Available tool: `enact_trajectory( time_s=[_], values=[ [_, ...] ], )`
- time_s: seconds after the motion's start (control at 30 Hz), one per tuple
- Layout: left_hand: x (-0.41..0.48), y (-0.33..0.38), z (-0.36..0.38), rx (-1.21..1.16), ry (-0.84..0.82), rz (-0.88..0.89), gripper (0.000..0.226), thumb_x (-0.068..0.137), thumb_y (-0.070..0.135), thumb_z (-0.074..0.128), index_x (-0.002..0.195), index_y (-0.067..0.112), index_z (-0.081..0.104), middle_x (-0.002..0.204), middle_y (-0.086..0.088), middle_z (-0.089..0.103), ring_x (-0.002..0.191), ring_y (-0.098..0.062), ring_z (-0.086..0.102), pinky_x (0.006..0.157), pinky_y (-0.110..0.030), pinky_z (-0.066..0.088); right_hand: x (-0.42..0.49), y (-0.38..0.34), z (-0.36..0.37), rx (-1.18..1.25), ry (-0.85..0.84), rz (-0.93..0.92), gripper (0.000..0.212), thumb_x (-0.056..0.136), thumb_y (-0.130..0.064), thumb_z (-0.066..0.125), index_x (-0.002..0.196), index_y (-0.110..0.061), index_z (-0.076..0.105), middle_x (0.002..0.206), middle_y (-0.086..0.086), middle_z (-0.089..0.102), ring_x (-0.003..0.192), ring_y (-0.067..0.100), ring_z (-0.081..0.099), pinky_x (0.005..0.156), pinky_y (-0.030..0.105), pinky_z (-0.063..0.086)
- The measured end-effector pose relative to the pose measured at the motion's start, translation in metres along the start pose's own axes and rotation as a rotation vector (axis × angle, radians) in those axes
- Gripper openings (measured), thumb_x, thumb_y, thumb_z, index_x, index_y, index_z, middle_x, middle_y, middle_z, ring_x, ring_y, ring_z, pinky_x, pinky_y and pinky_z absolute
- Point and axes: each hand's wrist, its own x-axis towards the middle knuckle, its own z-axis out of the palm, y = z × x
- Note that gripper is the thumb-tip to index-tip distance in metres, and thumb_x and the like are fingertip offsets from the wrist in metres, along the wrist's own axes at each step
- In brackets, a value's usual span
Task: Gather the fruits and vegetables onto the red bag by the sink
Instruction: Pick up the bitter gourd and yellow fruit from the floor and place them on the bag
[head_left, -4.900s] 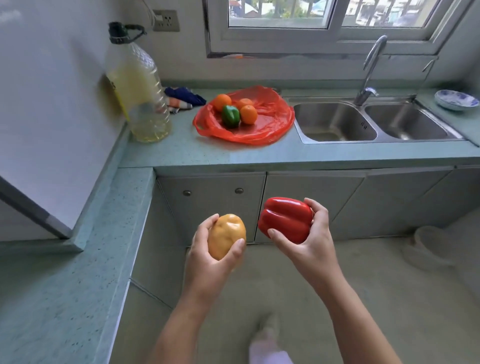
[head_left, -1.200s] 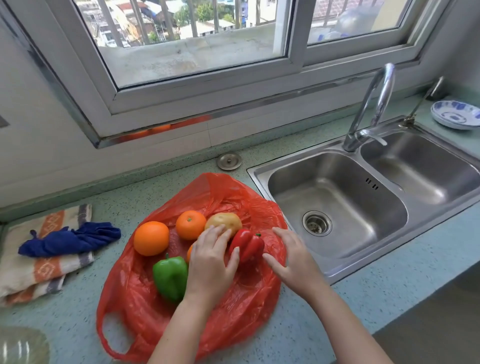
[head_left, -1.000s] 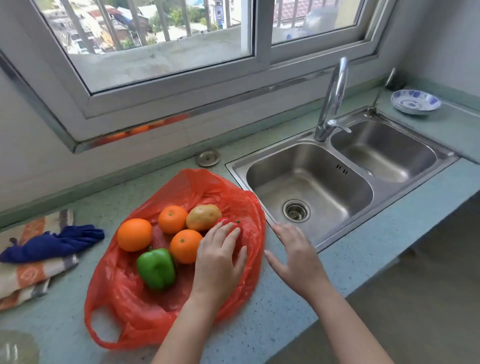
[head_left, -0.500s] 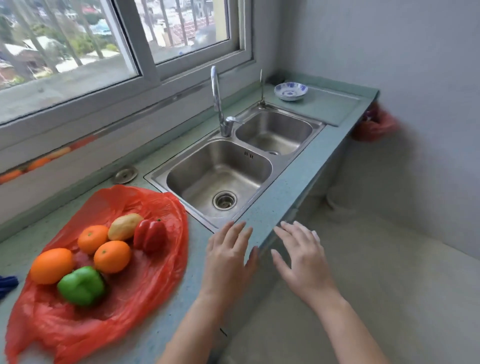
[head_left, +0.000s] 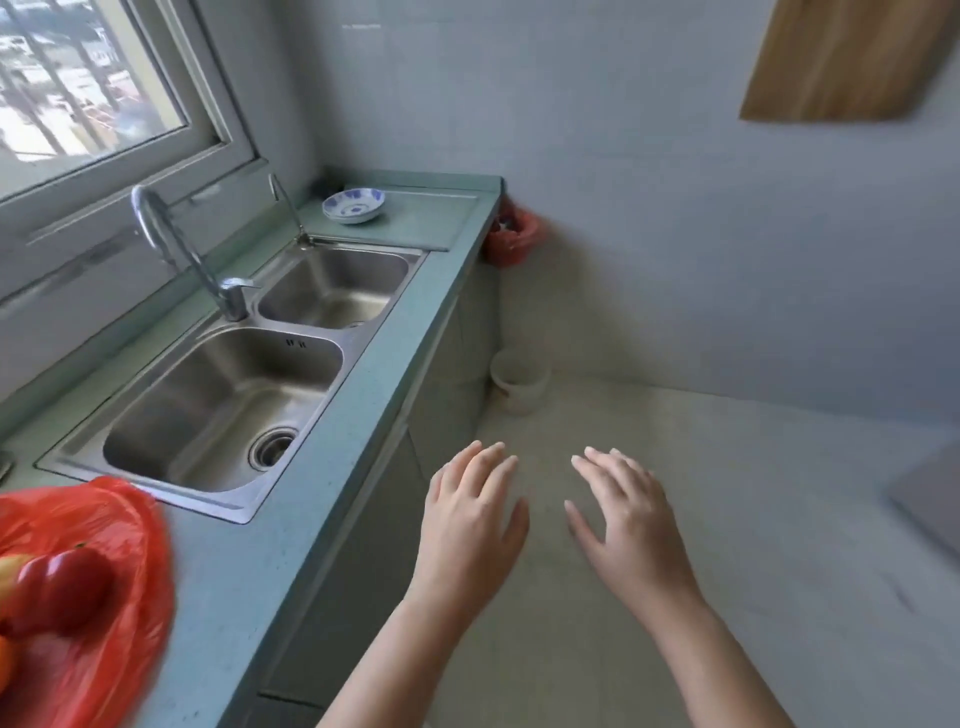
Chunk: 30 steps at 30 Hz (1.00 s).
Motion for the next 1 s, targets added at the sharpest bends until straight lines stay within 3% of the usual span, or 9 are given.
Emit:
enact_trajectory(
  time_s=[0.17, 0.3, 0.5, 0.6, 1.0],
  values=[
    [0.016, 0.048, 0.032, -0.098, -0.069, 0.150, 0.035, 0.083, 0.031, 0.047, 0.108, 0.011, 0.060, 0.116, -0.006, 0.063, 0.115, -0.023, 0.047, 0.093, -0.032, 0.032, -0.024, 0.044, -0.037, -0.057, 0.076, 0.152, 0.045, 0.081, -0.034, 0.044, 0.111, -0.006, 0.060, 0.112, 0.014, 0.063, 0.110, 0.024, 0.045, 0.092, 0.033, 0.031],
    [0.031, 0.081, 0.062, -0.192, -0.126, 0.244, 0.035, 0.083, 0.031, 0.047, 0.107, 0.010, 0.061, 0.115, -0.007, 0.063, 0.114, -0.024, 0.049, 0.094, -0.032, 0.032, -0.046, 0.076, -0.060, -0.121, 0.108, 0.276, 0.044, 0.081, -0.033, 0.044, 0.110, -0.005, 0.061, 0.111, 0.014, 0.064, 0.105, 0.033, 0.056, 0.091, 0.037, 0.035],
    [0.054, 0.122, 0.113, -0.309, -0.269, 0.381, 0.036, 0.082, 0.031, 0.047, 0.107, 0.010, 0.062, 0.114, -0.006, 0.064, 0.111, -0.024, 0.051, 0.093, -0.031, 0.033, -0.065, 0.117, -0.084, -0.210, 0.172, 0.464, 0.044, 0.081, -0.033, 0.045, 0.109, -0.004, 0.061, 0.109, 0.013, 0.064, 0.106, 0.024, 0.049, 0.090, 0.039, 0.038],
    [0.076, 0.139, 0.138, -0.390, -0.365, 0.419, 0.038, 0.083, 0.033, 0.045, 0.108, 0.011, 0.062, 0.114, -0.004, 0.063, 0.110, -0.023, 0.052, 0.092, -0.035, 0.042, -0.059, 0.132, -0.094, -0.260, 0.213, 0.556, 0.044, 0.080, -0.033, 0.045, 0.108, -0.004, 0.061, 0.109, 0.012, 0.064, 0.106, 0.020, 0.047, 0.090, 0.041, 0.044],
    [0.148, 0.210, 0.211, -0.659, -0.549, 0.695, 0.041, 0.083, 0.031, 0.043, 0.108, 0.006, 0.062, 0.114, -0.008, 0.063, 0.110, -0.027, 0.054, 0.090, -0.038, 0.044, -0.039, 0.171, -0.128, -0.412, 0.320, 0.946, 0.043, 0.082, -0.035, 0.046, 0.113, -0.009, 0.058, 0.116, 0.009, 0.061, 0.113, 0.025, 0.050, 0.093, 0.050, 0.044]
  ],
)
